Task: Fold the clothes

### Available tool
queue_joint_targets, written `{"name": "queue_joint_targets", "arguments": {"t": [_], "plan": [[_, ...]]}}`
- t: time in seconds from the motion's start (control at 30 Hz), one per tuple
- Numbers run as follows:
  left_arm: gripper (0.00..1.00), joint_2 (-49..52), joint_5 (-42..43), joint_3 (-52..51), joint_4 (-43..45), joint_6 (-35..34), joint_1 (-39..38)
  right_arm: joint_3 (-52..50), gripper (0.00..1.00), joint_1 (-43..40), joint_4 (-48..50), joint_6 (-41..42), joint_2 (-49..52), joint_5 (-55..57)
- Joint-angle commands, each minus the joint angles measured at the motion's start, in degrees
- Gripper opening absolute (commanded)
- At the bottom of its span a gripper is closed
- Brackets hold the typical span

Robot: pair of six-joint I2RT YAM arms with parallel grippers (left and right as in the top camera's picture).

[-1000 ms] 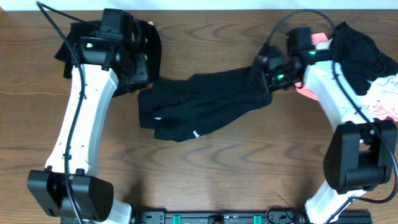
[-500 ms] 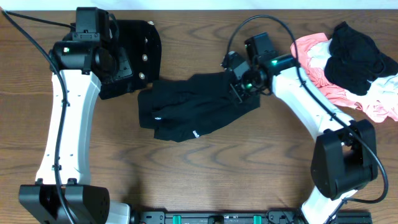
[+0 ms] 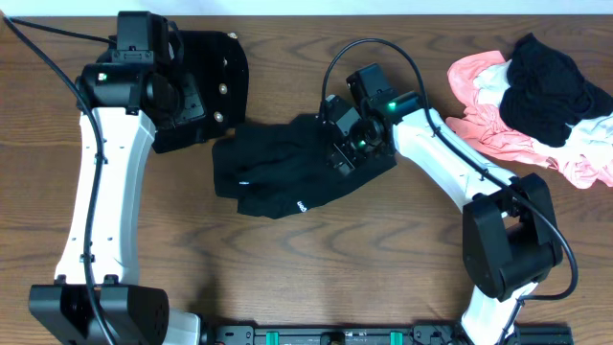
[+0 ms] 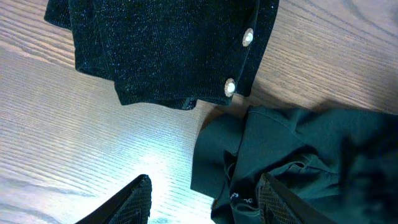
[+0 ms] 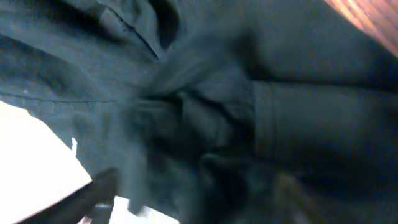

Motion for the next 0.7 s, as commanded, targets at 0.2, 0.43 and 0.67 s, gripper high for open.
{"name": "queue_joint_targets", "arguments": {"t": [0.2, 0.43, 0.67], "plan": [[0.56, -0.96, -0.09, 0.37, -0.13, -0.74, 0.2, 6.05, 0.84, -2.78, -1.68, 3.8, -2.01, 0.52], [0.56, -0.96, -0.09, 0.37, -0.11, -0.76, 0.2, 5.88, 0.75, -7.34, 0.22, 8.48, 0.04, 0.87], [0.56, -0.96, -0.09, 0.37, -0.13, -0.76, 0.2, 5.88, 0.75, -7.5, 1.36, 8.9, 4.33, -1.9]]}}
